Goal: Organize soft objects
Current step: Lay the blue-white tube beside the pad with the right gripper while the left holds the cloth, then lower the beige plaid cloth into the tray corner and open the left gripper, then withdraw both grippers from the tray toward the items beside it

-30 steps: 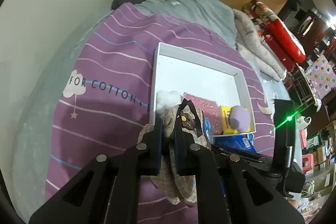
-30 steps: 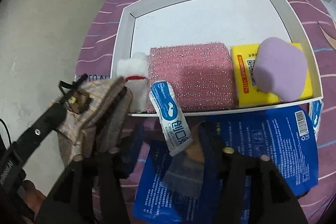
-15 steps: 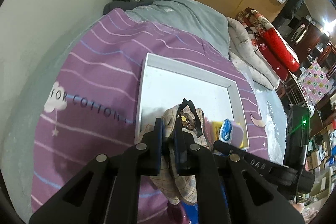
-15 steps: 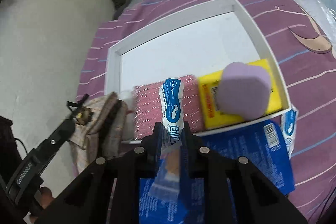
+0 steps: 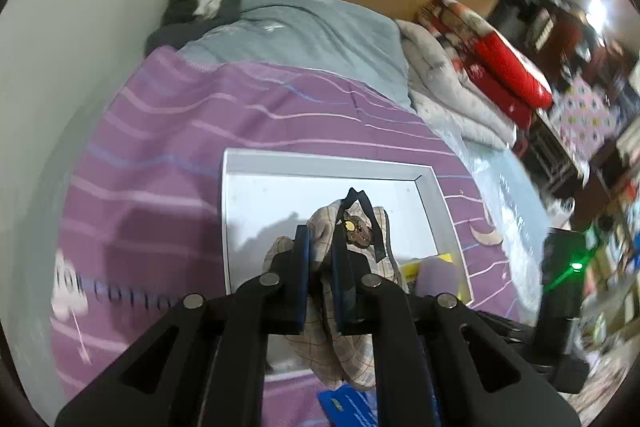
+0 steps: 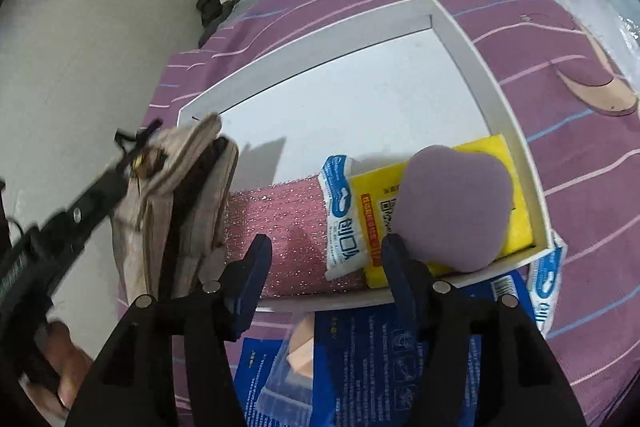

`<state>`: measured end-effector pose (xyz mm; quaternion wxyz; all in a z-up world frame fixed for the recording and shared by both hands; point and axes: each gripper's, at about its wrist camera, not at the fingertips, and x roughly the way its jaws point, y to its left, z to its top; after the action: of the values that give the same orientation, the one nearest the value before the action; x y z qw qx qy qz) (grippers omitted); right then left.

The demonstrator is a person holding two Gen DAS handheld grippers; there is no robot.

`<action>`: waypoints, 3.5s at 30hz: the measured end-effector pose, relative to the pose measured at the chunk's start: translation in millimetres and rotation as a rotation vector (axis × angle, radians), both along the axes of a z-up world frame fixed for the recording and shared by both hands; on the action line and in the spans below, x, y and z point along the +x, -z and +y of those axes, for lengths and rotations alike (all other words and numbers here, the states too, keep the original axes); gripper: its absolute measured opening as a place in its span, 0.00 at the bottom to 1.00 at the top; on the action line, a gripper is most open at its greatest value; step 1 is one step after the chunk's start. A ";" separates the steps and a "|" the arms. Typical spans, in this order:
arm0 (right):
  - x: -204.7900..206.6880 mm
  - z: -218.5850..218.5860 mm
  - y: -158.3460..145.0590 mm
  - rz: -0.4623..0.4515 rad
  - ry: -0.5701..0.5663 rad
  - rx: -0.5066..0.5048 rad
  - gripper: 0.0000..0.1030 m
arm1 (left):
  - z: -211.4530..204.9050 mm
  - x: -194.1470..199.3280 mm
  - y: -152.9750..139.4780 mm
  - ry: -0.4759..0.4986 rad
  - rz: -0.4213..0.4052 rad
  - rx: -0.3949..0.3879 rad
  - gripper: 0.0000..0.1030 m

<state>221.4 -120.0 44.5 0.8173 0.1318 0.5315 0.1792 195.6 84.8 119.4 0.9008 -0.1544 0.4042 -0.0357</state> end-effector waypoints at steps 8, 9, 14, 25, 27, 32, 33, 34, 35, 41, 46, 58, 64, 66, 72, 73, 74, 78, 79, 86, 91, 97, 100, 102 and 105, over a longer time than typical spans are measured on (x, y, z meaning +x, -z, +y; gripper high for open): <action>-8.3 -16.2 -13.5 -0.087 0.008 0.037 0.57 | -5.5 49.1 8.1 0.170 0.034 0.099 0.11; -8.0 -14.8 -13.7 -0.096 0.001 0.042 0.57 | -7.6 55.4 10.8 0.183 0.045 0.134 0.11; -7.0 -6.2 -11.1 -0.121 -0.023 0.056 0.57 | -8.0 70.4 19.3 0.177 0.080 0.247 0.11; -5.9 2.7 -7.3 -0.126 -0.041 -0.004 0.57 | -9.3 87.0 52.0 0.116 0.207 0.509 0.16; -4.2 2.7 -6.8 -0.124 -0.042 -0.007 0.57 | -10.8 84.1 59.2 0.070 0.222 0.599 0.20; -2.2 1.5 -6.9 -0.120 -0.042 0.003 0.57 | -11.4 70.4 48.1 0.036 0.183 0.587 0.34; -1.8 1.5 -7.1 -0.120 -0.042 0.005 0.57 | -12.3 65.9 43.9 0.031 0.164 0.571 0.41; -2.0 1.6 -7.5 -0.119 -0.042 0.007 0.57 | -14.5 60.8 39.4 0.030 0.141 0.556 0.46; -2.1 1.8 -7.9 -0.118 -0.041 0.007 0.57 | -17.4 55.7 35.1 0.030 0.120 0.545 0.47; -3.3 0.1 -8.3 -0.111 -0.041 0.018 0.57 | -33.5 32.2 18.3 0.112 0.071 0.319 0.44; -3.8 -3.1 -8.8 -0.107 -0.035 0.029 0.57 | -37.5 52.5 61.1 0.160 0.323 0.242 0.07; -6.6 -8.1 -8.3 -0.084 -0.039 0.050 0.57 | -12.7 42.7 67.4 -0.012 0.319 0.175 0.07; -11.1 -14.1 -15.1 -0.064 -0.055 0.075 0.57 | -21.6 16.2 52.7 -0.045 0.251 0.111 0.27; -13.6 -14.4 -16.3 -0.048 -0.067 0.068 0.57 | -26.1 7.8 50.7 -0.064 0.255 0.141 0.28; -24.6 -13.9 -24.2 -0.048 -0.091 0.051 0.57 | -34.0 -25.4 46.5 -0.077 0.266 0.155 0.29; -27.2 -14.7 -25.3 -0.042 -0.097 0.057 0.57 | -34.9 -30.3 44.7 -0.089 0.263 0.157 0.32; -29.9 -16.2 -26.3 -0.033 -0.102 0.060 0.57 | -36.1 -35.3 43.0 -0.100 0.257 0.155 0.35; -42.5 -21.2 -35.9 -0.030 -0.116 0.039 0.57 | -38.4 -57.7 37.7 -0.117 0.240 0.117 0.43; -46.3 -23.4 -40.2 -0.034 -0.113 0.032 0.57 | -38.7 -62.8 36.5 -0.115 0.247 0.110 0.43; -67.8 -36.3 -65.7 -0.038 -0.107 0.027 0.62 | -45.2 -95.6 19.6 -0.102 0.238 0.082 0.45; -83.2 -40.6 -69.8 -0.008 -0.116 0.039 0.68 | -51.8 -112.6 14.2 -0.097 0.223 0.056 0.48; -99.8 -57.8 -77.0 0.025 -0.084 -0.011 0.68 | -72.4 -122.2 17.9 -0.033 0.238 0.060 0.48; -105.8 -73.1 -82.9 0.032 -0.071 -0.007 0.68 | -84.2 -125.8 19.5 0.011 0.261 0.051 0.48; -109.4 -83.5 -84.3 0.039 -0.055 -0.016 0.68 | -89.6 -127.9 18.6 0.025 0.269 0.044 0.48; -110.9 -95.2 -80.3 0.071 -0.044 -0.033 0.68 | -95.8 -130.9 15.1 0.018 0.268 0.069 0.48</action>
<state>110.5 -215.2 124.8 0.7959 0.1128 0.5657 0.1836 64.7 -11.0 104.3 0.8431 -0.1229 0.5235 -0.0088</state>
